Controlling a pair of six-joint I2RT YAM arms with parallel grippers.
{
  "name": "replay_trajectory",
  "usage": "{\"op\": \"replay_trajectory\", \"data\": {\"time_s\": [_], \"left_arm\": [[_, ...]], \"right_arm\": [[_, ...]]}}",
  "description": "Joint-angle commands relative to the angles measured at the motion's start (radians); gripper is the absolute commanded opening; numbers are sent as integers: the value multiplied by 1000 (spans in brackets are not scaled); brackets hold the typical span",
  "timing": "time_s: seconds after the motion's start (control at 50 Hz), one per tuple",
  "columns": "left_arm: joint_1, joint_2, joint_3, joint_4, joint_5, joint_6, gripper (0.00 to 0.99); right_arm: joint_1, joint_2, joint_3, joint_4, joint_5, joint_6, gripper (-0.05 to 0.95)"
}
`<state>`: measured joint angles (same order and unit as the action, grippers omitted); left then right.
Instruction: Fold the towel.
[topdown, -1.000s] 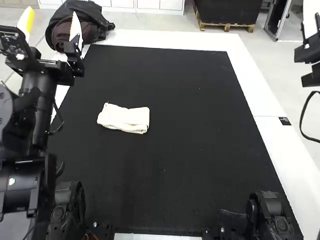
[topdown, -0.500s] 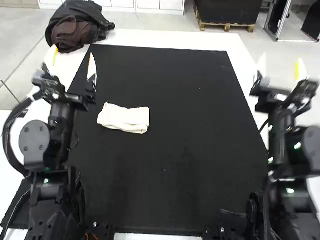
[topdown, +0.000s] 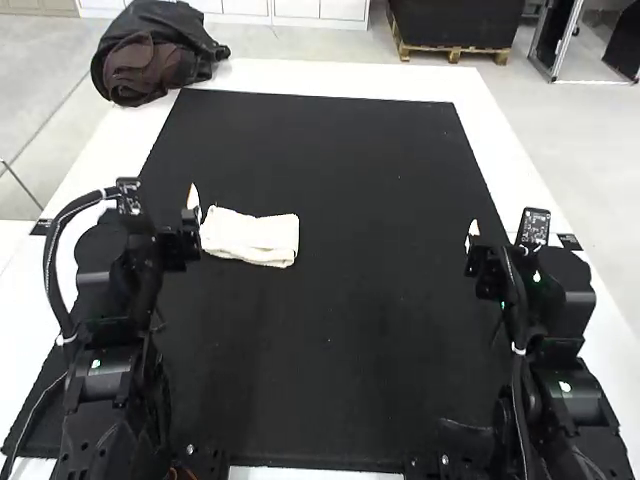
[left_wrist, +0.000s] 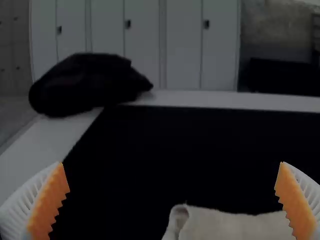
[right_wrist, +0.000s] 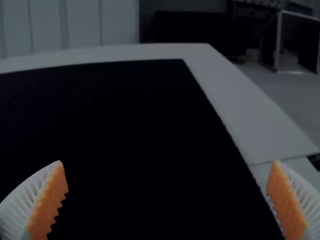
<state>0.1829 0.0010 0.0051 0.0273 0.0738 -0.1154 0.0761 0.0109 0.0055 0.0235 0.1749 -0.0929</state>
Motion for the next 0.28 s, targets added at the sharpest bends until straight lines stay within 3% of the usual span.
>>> {"op": "replay_trajectory", "data": {"time_s": [0.0,0.26], "left_arm": [[1,-4,-4,-17,-32,-33,969],[7,-6,-4,-24,-32,-35,969]], "right_arm": [[-13,-8,-6,4,-25,22,920],[-13,-8,-4,4,-26,22,920]]}}
